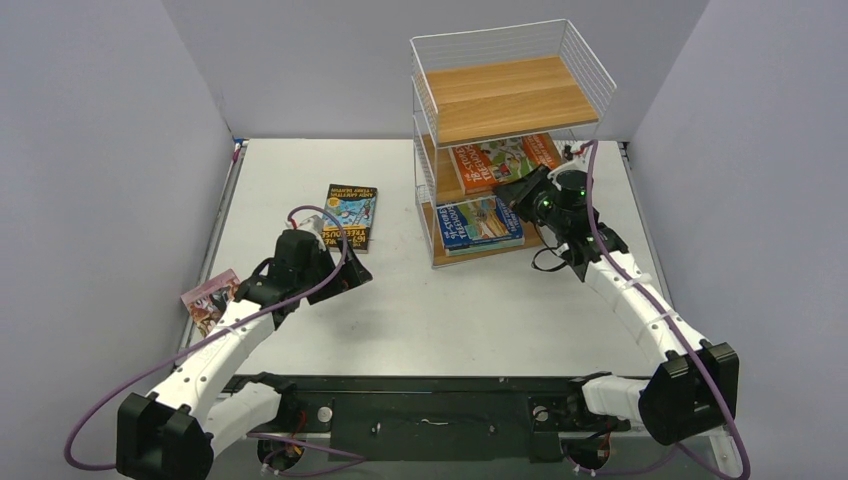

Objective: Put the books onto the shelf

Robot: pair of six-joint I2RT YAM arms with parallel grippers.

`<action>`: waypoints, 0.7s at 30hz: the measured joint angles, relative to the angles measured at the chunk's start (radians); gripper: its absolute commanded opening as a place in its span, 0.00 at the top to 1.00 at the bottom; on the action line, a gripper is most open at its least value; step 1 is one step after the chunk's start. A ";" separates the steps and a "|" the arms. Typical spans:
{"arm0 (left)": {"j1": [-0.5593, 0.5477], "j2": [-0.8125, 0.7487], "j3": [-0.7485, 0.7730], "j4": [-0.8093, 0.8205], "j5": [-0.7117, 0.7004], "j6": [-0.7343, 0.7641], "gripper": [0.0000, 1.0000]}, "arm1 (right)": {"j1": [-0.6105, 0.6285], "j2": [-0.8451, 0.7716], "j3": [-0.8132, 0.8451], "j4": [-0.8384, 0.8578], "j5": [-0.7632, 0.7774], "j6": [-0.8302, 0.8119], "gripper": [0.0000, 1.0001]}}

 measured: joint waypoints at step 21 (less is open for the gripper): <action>0.080 0.167 0.145 -0.110 -0.166 0.003 0.03 | 0.013 -0.333 -0.092 -0.200 0.140 -0.132 0.49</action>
